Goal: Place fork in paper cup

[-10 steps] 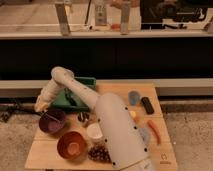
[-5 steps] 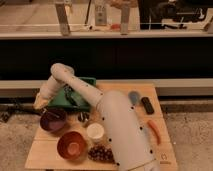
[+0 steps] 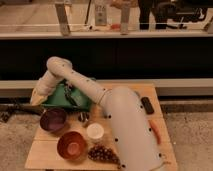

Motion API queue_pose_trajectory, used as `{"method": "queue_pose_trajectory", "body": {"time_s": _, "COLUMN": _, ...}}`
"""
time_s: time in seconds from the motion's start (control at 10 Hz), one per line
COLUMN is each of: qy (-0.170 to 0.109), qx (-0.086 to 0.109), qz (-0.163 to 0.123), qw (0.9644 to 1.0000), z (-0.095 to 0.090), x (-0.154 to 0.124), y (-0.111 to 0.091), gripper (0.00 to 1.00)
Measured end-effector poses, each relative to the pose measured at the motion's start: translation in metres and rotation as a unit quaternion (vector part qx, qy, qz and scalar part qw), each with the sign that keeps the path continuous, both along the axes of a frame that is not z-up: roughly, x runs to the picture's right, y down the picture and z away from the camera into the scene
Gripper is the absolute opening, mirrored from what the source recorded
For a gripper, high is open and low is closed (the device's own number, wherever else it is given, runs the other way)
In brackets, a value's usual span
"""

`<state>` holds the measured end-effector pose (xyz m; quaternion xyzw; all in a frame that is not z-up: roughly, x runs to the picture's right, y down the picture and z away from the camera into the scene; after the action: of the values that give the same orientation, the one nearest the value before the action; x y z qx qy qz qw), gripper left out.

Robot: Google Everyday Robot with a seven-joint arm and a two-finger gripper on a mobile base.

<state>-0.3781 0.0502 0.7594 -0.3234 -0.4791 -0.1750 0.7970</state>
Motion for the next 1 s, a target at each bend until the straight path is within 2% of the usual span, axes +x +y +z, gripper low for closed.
{"method": "queue_pose_trajectory", "body": {"time_s": 0.6, "qy": -0.001, "qx": 0.041, "qz": 0.038, "qw": 0.9985, "z": -0.049, "x": 0.027, "y": -0.030, "gripper": 0.00}}
{"method": "queue_pose_trajectory", "body": {"time_s": 1.0, "qy": -0.016, "qx": 0.052, "qz": 0.050, "qw": 0.9972, "z": -0.073, "x": 0.036, "y": -0.035, "gripper": 0.00}}
